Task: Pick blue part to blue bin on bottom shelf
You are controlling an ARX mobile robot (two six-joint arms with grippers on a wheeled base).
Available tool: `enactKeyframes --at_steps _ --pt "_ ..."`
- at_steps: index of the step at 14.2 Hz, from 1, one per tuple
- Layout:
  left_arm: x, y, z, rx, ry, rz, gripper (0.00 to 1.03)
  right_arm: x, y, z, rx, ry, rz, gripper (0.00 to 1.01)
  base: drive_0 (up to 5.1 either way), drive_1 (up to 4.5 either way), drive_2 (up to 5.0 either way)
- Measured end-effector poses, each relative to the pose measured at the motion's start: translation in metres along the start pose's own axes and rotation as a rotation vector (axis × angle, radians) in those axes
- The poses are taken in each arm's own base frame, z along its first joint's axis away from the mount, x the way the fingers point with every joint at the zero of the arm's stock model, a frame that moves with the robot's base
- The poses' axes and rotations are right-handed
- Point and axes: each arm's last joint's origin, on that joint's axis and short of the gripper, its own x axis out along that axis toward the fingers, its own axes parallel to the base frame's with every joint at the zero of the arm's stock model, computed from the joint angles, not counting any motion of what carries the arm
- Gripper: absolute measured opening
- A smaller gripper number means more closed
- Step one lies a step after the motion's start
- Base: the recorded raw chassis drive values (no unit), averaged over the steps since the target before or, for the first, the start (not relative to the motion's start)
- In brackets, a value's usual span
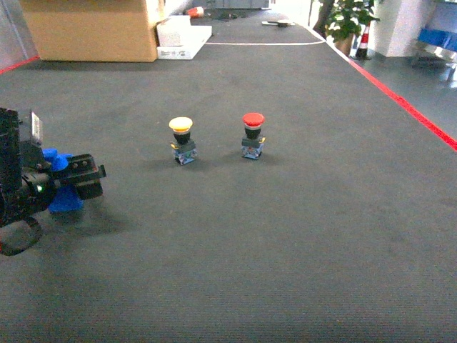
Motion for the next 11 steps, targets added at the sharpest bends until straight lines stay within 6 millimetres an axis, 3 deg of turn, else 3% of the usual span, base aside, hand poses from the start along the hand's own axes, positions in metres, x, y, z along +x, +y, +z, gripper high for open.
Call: enactKeyframes --at_steps 1,3,5,7,8,9,11 --pt "0.0 0.001 0.001 -0.006 -0.013 -0.002 0.47 0.0 0.0 0.0 0.0 0.0 0.0 0.98 0.0 0.0 0.0" --pt "-0.005 0.003 -0.001 0.0 -0.02 0.008 0.44 0.0 0.0 0.0 0.0 0.0 0.0 0.98 0.0 0.0 0.0" --pt "-0.035 0.006 -0.007 -0.005 -0.046 0.034 0.44 0.0 0.0 0.0 0.0 0.0 0.0 0.98 0.0 0.0 0.0" --pt "-0.081 0.009 -0.006 -0.021 -0.124 0.05 0.44 0.0 0.0 0.0 0.0 0.0 0.0 0.98 0.0 0.0 0.0" --pt "-0.132 0.016 0.007 -0.005 -0.166 0.048 0.44 0.0 0.0 0.0 0.0 0.001 0.0 0.98 0.0 0.0 0.0" --pt "-0.181 0.019 0.05 -0.02 -0.328 0.049 0.44 0.0 0.0 0.0 0.0 0.0 0.0 0.98 0.0 0.0 0.0" --pt "-0.237 0.017 0.064 -0.004 -0.434 0.024 0.44 0.0 0.0 0.0 0.0 0.0 0.0 0.98 0.0 0.0 0.0"
